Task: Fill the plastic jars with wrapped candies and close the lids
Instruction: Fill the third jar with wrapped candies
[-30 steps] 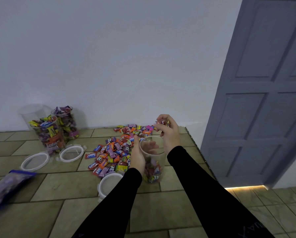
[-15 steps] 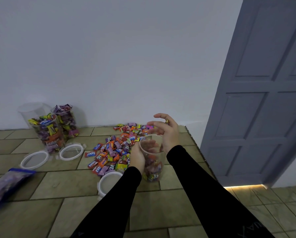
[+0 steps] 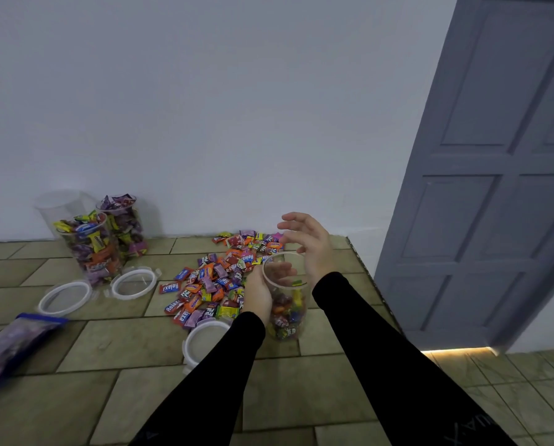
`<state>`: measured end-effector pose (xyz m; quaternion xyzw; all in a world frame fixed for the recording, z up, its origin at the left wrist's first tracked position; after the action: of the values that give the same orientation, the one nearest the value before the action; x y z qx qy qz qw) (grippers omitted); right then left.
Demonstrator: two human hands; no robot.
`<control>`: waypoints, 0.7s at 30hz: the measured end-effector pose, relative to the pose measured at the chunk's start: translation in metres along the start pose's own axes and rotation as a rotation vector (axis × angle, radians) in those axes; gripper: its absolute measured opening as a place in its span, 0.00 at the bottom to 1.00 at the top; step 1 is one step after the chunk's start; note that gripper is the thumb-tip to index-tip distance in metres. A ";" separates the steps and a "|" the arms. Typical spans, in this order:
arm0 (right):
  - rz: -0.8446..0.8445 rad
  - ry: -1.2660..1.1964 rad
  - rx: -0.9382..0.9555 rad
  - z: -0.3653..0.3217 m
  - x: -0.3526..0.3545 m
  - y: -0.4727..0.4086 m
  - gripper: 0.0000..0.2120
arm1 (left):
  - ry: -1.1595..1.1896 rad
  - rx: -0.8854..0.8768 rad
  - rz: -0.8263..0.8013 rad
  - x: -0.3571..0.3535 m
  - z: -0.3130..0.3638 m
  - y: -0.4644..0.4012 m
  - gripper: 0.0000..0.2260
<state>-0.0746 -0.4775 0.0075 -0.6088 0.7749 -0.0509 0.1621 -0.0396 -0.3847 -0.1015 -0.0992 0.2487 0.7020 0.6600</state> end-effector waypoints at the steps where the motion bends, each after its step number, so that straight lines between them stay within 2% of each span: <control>1: -0.008 0.014 -0.012 0.000 -0.001 0.000 0.15 | -0.014 -0.003 -0.004 0.000 0.001 0.000 0.27; 4: -0.022 0.112 -0.032 0.004 -0.004 -0.002 0.07 | -0.133 -0.011 -0.065 0.000 0.005 0.007 0.24; 6: -0.030 0.256 0.013 0.000 -0.008 -0.005 0.08 | -0.258 -0.048 -0.079 0.004 0.014 0.014 0.20; 9: -0.032 0.352 0.092 -0.013 -0.023 -0.008 0.09 | -0.452 -0.195 -0.082 0.023 0.037 0.013 0.15; 12: -0.064 0.396 0.120 -0.013 -0.056 -0.001 0.08 | -0.619 -0.296 -0.006 0.055 0.057 0.013 0.11; 16: -0.232 0.541 0.133 0.030 -0.107 0.019 0.08 | -0.953 -0.439 0.101 0.096 0.069 0.006 0.07; 19: -0.278 0.755 0.165 0.078 -0.115 0.025 0.08 | -1.266 -0.442 0.152 0.130 0.062 -0.010 0.17; 21: -0.276 0.921 0.178 0.105 -0.111 0.023 0.10 | -1.360 -0.424 0.201 0.144 0.063 -0.007 0.22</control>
<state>-0.0401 -0.3527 -0.0768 -0.6039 0.6707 -0.4021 -0.1543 -0.0362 -0.2283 -0.1159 0.2571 -0.3514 0.6988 0.5676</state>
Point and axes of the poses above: each hand's wrist, its own y-axis away from the middle knuckle, its own x-axis out of the back of the hand, z = x × y, the point moved 5 cm from there along -y, towards the middle knuckle, and after that the axes turned 5 degrees about z, right-handed, at the moved point
